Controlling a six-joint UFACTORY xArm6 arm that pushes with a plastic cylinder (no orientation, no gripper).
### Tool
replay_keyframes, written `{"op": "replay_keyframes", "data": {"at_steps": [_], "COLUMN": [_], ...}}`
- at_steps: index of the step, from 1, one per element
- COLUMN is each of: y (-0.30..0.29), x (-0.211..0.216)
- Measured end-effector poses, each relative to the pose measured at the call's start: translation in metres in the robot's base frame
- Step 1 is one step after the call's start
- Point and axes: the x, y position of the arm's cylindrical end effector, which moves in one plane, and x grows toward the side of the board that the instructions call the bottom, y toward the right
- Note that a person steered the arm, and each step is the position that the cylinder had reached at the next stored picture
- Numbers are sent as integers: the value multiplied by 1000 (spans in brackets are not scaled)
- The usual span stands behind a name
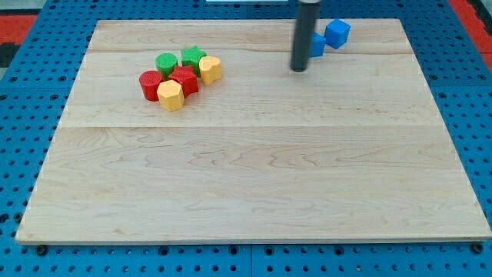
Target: Move the yellow heart towards the left of the blue blocks
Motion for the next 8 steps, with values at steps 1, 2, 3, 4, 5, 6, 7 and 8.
{"op": "replay_keyframes", "data": {"at_steps": [1, 2, 3, 4, 5, 6, 7, 8], "y": [-12, 49, 64, 52, -3, -53, -83, -93], "x": [-52, -55, -37, -21, 39, 82, 91, 91]}}
